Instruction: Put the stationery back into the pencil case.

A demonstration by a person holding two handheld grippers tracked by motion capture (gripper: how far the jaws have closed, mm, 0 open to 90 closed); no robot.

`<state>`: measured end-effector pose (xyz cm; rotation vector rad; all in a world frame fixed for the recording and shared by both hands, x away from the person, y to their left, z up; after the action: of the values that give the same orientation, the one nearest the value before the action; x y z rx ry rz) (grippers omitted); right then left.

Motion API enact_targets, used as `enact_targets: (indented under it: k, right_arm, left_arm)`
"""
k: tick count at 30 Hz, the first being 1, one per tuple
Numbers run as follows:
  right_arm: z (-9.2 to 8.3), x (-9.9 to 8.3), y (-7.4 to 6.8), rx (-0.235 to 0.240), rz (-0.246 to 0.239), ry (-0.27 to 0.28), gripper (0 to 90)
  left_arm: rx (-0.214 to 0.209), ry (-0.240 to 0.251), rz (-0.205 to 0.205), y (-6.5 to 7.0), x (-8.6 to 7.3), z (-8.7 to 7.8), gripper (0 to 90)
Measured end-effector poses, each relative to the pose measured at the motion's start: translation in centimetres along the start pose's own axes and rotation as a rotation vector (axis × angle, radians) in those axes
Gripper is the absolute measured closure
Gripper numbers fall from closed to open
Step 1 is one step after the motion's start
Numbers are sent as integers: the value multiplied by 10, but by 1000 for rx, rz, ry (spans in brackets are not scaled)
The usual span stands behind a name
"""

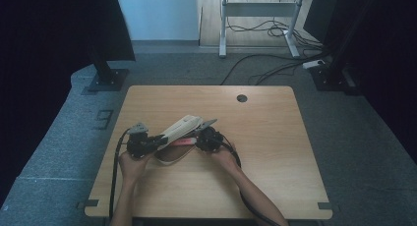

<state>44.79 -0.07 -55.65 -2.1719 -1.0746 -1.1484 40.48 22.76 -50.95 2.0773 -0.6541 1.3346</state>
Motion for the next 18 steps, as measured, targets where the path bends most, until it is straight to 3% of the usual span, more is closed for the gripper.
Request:
enact_targets:
  k: [12,18]
  right_arm:
    - [17,13,3,2,19,14,783]
    - [13,13,5,-4,11,14,735]
  left_arm:
    - [-6,-5,-3,0,-1,1,752]
    - [-17,-9,-9,1,-3,1,743]
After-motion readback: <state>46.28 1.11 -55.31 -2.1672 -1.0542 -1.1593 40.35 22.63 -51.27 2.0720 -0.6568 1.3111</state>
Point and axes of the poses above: each handheld gripper's, and its own axes: z roughly forward along the jaws, x roughly out of its top, y roughly to its right, the point moved 4 cm from there along z, roughly forward along the jaws, and after that the axes turned 15 degrees about y, right-handed, at the moved point
